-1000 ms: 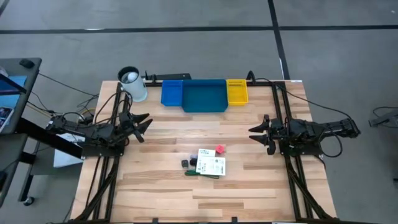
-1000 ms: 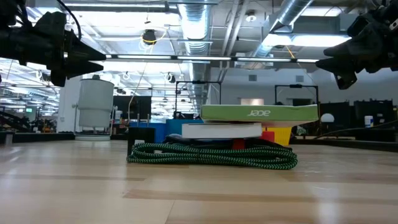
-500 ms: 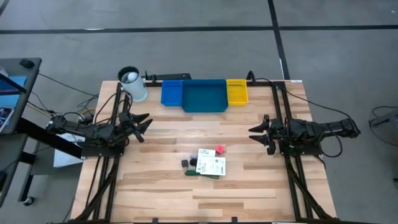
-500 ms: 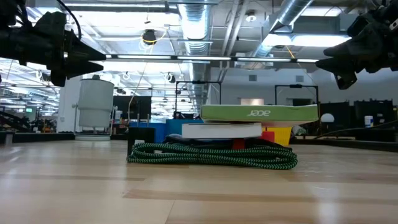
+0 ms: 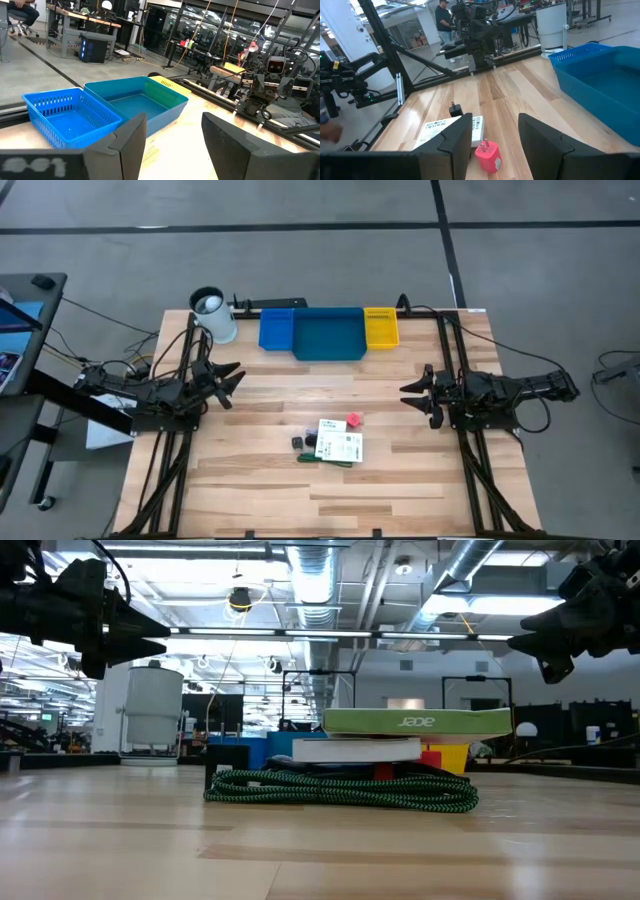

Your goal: Pick and place items into bin

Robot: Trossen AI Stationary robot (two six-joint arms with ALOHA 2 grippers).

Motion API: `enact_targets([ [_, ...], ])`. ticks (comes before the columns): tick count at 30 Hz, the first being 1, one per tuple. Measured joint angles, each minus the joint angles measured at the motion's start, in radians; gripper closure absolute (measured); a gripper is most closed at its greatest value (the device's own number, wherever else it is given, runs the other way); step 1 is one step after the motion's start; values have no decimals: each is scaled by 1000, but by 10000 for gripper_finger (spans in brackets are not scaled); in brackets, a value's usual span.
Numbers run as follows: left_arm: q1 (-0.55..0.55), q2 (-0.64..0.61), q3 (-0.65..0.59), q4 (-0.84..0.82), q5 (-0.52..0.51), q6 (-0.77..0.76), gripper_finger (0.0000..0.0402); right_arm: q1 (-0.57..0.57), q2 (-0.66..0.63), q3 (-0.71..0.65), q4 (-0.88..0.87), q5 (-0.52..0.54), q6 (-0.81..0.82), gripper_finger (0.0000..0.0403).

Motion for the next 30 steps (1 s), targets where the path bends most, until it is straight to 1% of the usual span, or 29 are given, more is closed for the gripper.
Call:
enact_targets([
  [30, 0, 0, 0, 0, 0, 0, 220, 0, 0, 0, 1, 12, 0, 249],
])
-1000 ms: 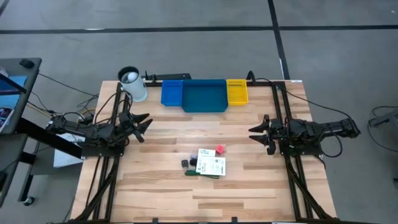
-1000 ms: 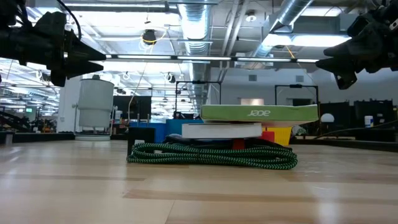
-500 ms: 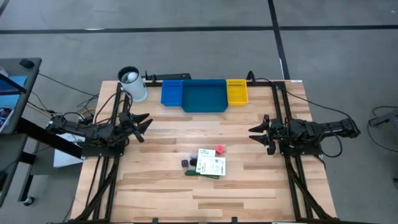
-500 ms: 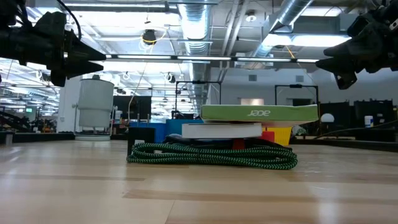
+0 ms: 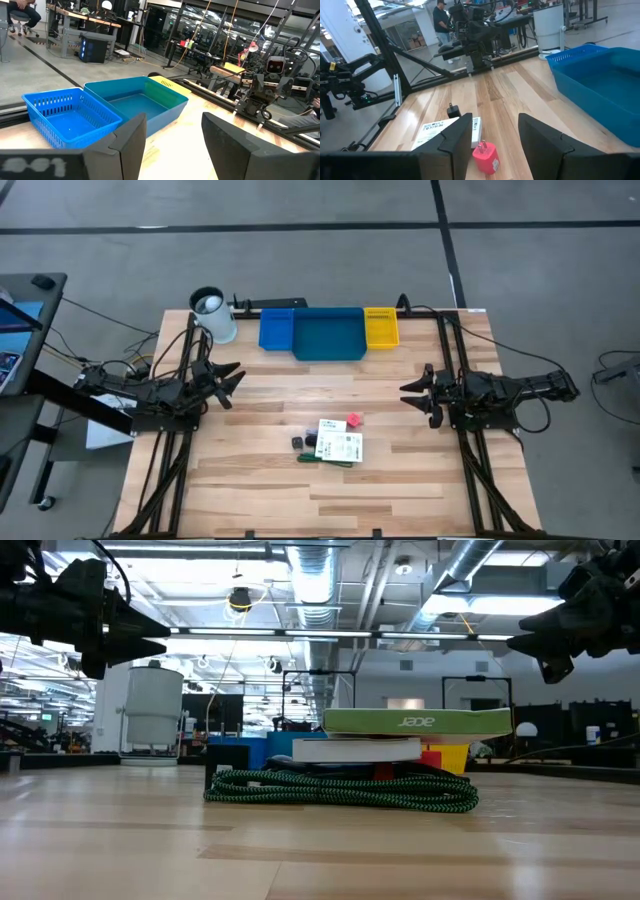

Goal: Pick and place items into bin
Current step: Put the right white card reader box into the yellow bin

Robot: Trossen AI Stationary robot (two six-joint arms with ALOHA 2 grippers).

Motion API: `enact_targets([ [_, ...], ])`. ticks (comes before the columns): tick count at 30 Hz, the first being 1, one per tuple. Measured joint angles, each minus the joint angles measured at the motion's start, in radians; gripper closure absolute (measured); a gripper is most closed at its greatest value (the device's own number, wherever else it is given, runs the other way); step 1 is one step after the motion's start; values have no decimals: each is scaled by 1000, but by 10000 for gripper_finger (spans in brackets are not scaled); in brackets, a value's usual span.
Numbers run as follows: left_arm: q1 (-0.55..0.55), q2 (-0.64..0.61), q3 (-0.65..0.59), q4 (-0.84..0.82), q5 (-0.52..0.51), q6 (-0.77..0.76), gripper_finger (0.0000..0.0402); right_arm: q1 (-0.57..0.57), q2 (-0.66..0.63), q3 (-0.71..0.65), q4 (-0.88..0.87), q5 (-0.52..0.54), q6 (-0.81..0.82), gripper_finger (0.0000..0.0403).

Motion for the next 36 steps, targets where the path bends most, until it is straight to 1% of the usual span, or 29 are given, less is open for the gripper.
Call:
enact_targets([
  [9, 0, 0, 0, 0, 0, 0, 220, 0, 0, -3, 37, -13, 0, 249],
  [14, 0, 0, 0, 0, 0, 0, 220, -8, 9, -3, 64, 15, 17, 249],
  [17, 0, 0, 0, 0, 0, 0, 220, -8, 5, -2, 151, 0, 185, 249],
  [19, 0, 0, 0, 0, 0, 0, 220, -13, 5, -1, 183, 19, 352, 249],
  [21, 0, 0, 0, 0, 0, 0, 220, -25, 8, -1, 175, 39, 534, 249],
  [23, 0, 0, 0, 0, 0, 0, 220, -36, 13, -1, 151, 38, 717, 249],
  [25, 0, 0, 0, 0, 0, 0, 220, -40, 14, -1, 120, 15, 892, 249],
  [27, 0, 0, 0, 0, 0, 0, 220, -31, 13, -1, 102, -24, 1018, 249],
  [29, 0, 0, 0, 0, 0, 0, 220, -5, 18, -1, 73, -51, 1088, 249],
  [31, 0, 0, 0, 0, 0, 0, 220, 33, 30, -1, 44, -52, 1130, 249],
  [36, 0, 0, 0, 0, 0, 0, 220, 143, 103, -1, 39, -14, 1155, 249],
])
